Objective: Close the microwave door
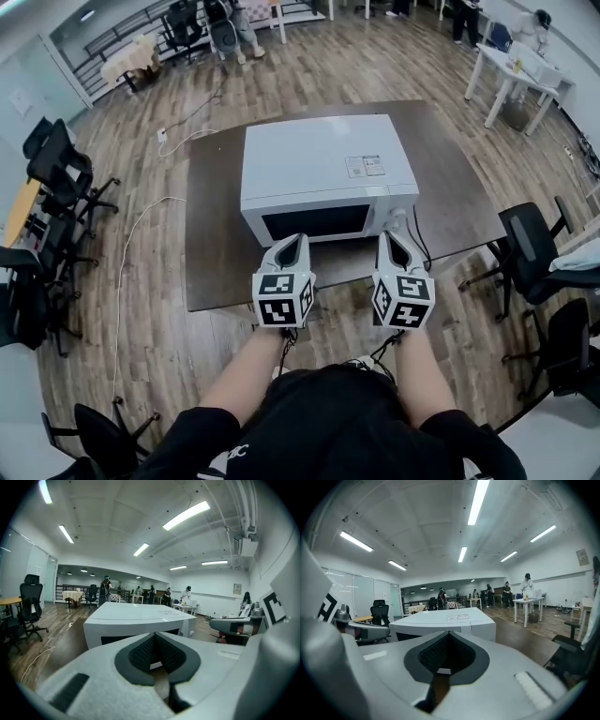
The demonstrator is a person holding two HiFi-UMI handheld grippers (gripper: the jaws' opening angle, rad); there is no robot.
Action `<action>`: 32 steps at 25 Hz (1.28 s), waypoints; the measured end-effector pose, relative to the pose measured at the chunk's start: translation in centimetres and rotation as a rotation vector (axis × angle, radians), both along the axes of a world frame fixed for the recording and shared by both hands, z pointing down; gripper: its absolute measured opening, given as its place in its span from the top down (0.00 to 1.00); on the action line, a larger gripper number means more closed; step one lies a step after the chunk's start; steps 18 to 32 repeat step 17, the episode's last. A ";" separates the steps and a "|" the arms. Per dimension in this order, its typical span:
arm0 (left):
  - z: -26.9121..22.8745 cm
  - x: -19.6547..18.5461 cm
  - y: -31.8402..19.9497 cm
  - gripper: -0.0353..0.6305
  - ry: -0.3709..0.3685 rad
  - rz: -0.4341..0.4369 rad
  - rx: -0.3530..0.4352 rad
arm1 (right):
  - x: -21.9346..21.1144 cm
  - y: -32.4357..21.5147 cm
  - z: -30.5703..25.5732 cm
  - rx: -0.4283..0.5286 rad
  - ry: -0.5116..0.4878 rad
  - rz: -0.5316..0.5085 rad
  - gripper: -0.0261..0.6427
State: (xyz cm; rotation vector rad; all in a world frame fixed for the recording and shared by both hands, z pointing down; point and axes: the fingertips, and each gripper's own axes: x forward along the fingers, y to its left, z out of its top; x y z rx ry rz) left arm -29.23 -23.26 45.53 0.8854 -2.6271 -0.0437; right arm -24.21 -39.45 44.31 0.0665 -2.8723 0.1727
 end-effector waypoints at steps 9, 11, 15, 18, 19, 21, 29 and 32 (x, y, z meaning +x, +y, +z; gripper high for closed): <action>0.3 0.7 2.2 0.93 0.002 -0.014 -0.003 | 0.3 1.7 -0.3 0.015 -0.002 -0.008 0.95; 0.2 0.7 2.5 0.93 -0.002 -0.016 -0.002 | 0.4 2.1 -0.3 0.017 -0.001 -0.010 0.95; 0.3 1.0 2.9 0.93 -0.006 -0.012 -0.002 | 0.4 2.6 -0.4 0.020 -0.003 -0.013 0.95; 0.3 1.1 3.0 0.93 -0.007 -0.010 -0.002 | 0.4 2.9 -0.4 0.026 -0.002 -0.017 0.95; 0.3 1.1 3.0 0.93 -0.007 -0.010 -0.002 | 0.4 2.9 -0.4 0.026 -0.002 -0.017 0.95; 0.3 1.1 3.0 0.93 -0.007 -0.010 -0.002 | 0.4 2.9 -0.4 0.026 -0.002 -0.017 0.95; 0.3 1.1 3.0 0.93 -0.007 -0.010 -0.002 | 0.4 2.9 -0.4 0.026 -0.002 -0.017 0.95; 0.3 1.1 3.0 0.93 -0.007 -0.010 -0.002 | 0.4 2.9 -0.4 0.026 -0.002 -0.017 0.95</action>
